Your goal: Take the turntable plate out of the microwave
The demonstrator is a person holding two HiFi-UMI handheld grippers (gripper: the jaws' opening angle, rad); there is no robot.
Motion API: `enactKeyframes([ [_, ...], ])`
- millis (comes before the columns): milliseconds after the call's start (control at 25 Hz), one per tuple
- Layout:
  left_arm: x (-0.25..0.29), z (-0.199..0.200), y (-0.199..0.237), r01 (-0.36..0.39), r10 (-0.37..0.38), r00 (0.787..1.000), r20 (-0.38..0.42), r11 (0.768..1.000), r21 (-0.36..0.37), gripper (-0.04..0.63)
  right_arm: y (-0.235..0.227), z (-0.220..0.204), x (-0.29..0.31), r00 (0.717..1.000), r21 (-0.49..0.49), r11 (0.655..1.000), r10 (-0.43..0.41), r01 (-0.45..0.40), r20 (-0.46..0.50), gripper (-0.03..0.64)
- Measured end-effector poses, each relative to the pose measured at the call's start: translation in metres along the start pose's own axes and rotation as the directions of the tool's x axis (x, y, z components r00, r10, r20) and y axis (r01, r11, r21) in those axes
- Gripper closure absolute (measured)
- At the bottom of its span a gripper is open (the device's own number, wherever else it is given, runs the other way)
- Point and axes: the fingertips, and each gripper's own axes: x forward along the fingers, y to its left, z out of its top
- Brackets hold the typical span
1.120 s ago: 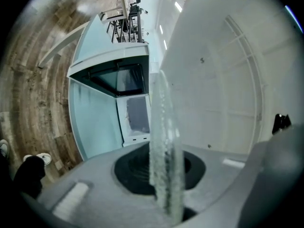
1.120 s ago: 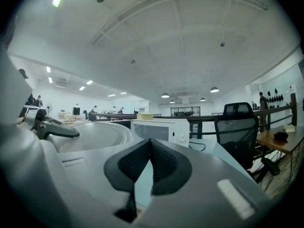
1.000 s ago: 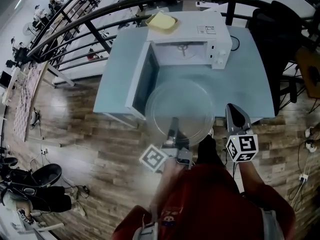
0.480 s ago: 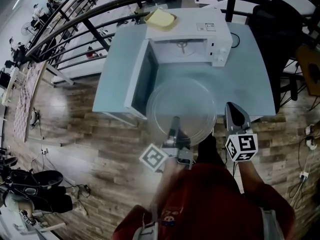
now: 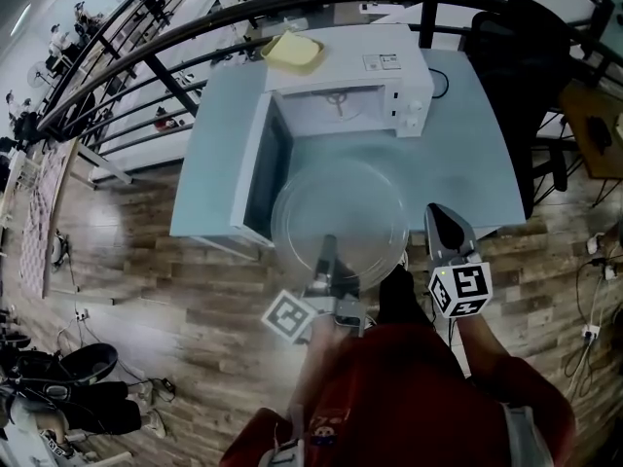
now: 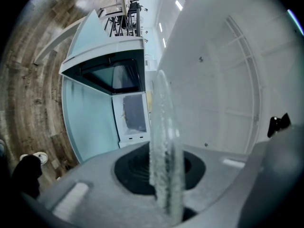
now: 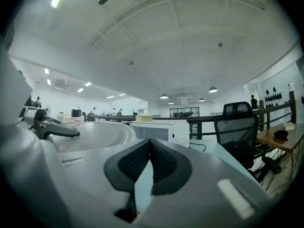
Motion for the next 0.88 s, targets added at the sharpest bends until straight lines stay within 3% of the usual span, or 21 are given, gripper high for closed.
enactKeyframes([
  [880, -0.002, 0.011, -0.002, -0.001, 0.001, 1.0, 0.004, 1.0, 0.008, 0.572, 0.014, -0.006, 0.007, 0.999, -0.013, 1.0, 0.018, -0.019, -0.034, 0.615],
])
